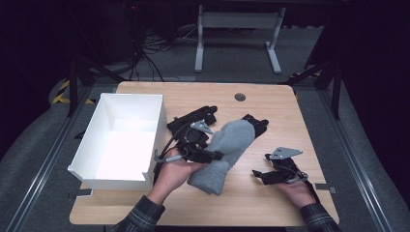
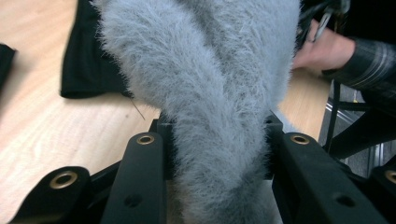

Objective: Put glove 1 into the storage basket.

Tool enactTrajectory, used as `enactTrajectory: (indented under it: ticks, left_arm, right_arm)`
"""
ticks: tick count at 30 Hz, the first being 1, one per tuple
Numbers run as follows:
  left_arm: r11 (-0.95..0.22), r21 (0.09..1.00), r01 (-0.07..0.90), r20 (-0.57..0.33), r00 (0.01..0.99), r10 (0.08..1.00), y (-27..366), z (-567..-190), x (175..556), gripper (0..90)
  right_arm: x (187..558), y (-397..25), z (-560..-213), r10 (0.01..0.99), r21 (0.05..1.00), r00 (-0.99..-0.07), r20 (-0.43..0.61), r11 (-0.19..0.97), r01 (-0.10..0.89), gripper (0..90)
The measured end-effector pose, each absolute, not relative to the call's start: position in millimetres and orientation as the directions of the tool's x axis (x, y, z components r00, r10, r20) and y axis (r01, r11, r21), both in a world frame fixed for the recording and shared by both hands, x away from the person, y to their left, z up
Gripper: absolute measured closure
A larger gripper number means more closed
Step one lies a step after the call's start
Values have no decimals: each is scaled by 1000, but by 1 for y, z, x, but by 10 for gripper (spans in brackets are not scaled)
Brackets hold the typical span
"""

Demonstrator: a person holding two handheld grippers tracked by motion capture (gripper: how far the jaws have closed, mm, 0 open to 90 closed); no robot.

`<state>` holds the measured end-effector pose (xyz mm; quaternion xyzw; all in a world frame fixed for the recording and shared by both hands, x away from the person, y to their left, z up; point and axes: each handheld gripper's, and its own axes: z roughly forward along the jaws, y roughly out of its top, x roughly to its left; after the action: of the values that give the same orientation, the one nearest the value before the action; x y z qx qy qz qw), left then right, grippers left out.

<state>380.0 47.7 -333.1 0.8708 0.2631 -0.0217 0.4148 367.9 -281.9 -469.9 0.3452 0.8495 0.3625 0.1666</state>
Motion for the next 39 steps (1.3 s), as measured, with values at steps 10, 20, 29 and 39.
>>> enactTrajectory:
  ticks: [10, 20, 29, 39]
  left_arm:
    - [-496, 725, 478, -237, 849, 472, 70, -302, 386, 657]
    - [-445, 747, 493, -238, 825, 513, 103, -276, 396, 657]
    - [-397, 760, 515, -234, 787, 572, 146, -258, 402, 656]
    - [-344, 765, 545, -247, 741, 624, 189, -251, 402, 656]
  right_arm:
    - [368, -282, -470, 707, 731, -706, -33, 499, 466, 156]
    - [368, -282, -470, 708, 731, -706, -34, 499, 465, 155]
    - [368, -282, -470, 708, 731, -705, -33, 499, 466, 155]
    - [368, -282, -470, 708, 731, -705, -34, 499, 466, 154]
